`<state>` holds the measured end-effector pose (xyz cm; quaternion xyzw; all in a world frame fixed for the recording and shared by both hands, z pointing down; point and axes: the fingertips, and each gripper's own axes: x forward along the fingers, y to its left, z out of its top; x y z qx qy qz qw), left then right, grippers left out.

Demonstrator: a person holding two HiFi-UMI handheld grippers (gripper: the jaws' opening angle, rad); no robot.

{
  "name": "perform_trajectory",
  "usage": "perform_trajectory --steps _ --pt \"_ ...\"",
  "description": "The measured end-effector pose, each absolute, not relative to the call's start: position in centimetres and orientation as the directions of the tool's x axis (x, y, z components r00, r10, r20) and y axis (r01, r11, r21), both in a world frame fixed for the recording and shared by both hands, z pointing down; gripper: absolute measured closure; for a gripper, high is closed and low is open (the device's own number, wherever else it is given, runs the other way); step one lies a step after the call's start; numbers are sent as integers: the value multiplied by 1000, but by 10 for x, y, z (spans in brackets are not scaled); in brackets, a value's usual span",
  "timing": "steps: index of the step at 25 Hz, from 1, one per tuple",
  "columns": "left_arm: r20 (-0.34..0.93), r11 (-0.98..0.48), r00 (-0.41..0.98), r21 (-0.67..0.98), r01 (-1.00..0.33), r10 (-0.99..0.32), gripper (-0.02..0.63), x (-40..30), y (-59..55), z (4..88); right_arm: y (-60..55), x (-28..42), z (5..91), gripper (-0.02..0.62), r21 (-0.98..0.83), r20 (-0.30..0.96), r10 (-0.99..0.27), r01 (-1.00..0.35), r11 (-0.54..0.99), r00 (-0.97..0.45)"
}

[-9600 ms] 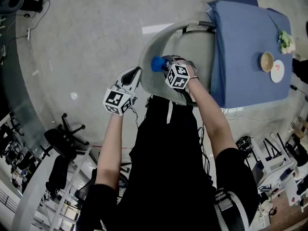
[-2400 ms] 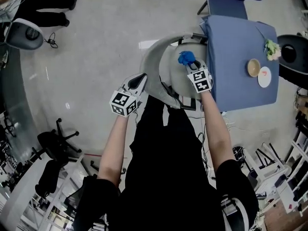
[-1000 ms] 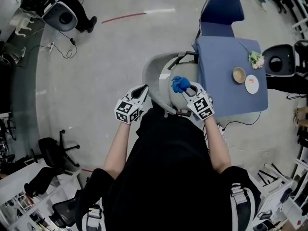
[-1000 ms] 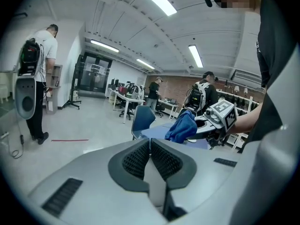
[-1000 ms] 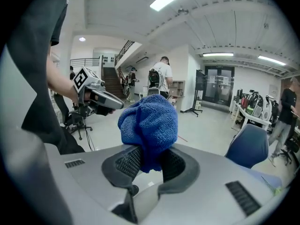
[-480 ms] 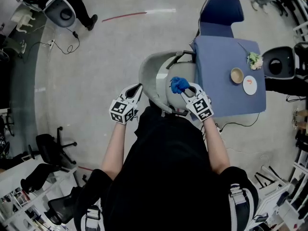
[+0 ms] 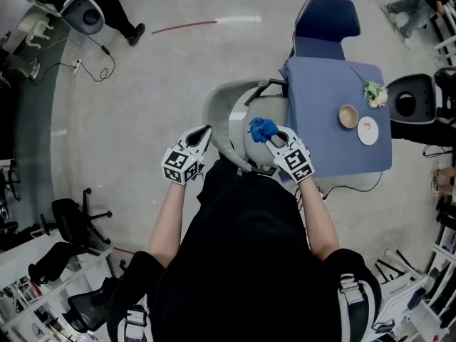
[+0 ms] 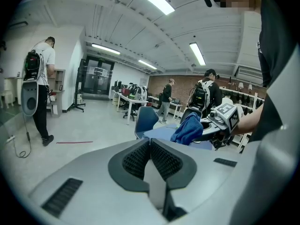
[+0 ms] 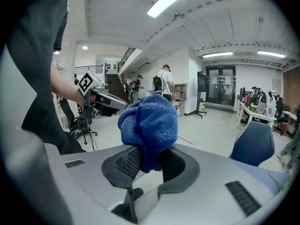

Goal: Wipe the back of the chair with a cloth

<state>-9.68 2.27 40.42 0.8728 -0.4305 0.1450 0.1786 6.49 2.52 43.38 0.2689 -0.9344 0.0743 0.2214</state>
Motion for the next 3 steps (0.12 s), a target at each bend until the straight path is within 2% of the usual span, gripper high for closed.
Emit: perform_trajectory --steps 3 --pt "409 -567 588 185 -802 -698 572 -94 23 403 25 65 433 489 -20 453 -460 -524 851 -764"
